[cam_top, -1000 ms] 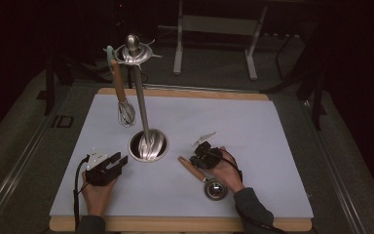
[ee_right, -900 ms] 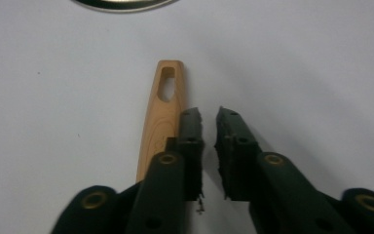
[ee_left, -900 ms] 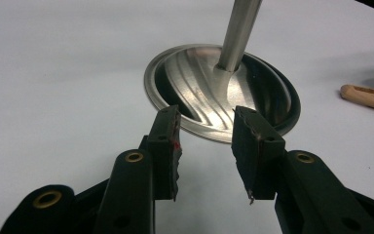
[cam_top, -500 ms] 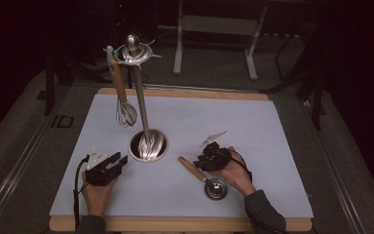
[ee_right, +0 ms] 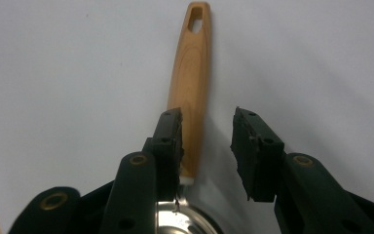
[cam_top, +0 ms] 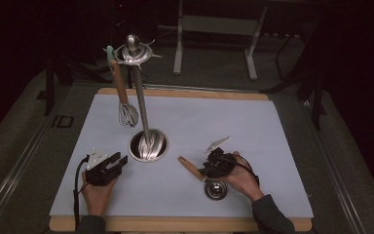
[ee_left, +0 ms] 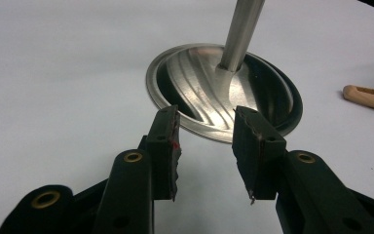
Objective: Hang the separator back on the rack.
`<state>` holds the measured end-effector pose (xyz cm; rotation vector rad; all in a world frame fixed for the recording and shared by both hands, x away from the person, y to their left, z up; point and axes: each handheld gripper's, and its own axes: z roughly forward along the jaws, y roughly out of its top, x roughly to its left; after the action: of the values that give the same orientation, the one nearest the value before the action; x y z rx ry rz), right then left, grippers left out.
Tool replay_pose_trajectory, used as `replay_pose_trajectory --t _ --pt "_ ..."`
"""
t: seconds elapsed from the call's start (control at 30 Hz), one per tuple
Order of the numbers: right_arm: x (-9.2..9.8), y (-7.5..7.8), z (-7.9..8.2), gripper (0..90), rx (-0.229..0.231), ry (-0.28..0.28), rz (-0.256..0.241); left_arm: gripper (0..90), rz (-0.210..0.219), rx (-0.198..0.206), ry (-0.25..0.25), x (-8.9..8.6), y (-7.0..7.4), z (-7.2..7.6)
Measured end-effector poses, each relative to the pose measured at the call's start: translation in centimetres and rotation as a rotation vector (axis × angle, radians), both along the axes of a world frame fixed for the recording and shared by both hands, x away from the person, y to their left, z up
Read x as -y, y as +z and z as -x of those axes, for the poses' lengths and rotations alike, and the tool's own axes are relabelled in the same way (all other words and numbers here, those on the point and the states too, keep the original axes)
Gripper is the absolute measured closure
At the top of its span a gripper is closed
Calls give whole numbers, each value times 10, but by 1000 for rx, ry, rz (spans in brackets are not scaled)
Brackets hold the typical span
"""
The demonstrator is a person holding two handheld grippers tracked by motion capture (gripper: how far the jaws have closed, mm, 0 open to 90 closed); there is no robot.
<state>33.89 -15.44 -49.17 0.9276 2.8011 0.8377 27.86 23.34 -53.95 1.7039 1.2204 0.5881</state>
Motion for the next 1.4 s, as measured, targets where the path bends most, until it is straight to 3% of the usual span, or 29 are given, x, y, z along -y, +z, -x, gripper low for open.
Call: replay_pose_trajectory --t 0.6,0.8,1.0,1.3,1.4 --pt "6 -3 3 676 -80 22 -21 622 -2 2 0 0 0 0" --pt "4 -9 1 679 -139 21 -16 618 -1 1 2 0 0 0" --pt "-4 -16 0 672 -176 22 10 618 -1 1 1 0 0 0" --pt "-16 -14 5 694 -152 -4 87 618 -4 3 2 0 0 0" --pt "-19 -12 3 704 -174 -33 94 618 -1 1 2 0 0 0"
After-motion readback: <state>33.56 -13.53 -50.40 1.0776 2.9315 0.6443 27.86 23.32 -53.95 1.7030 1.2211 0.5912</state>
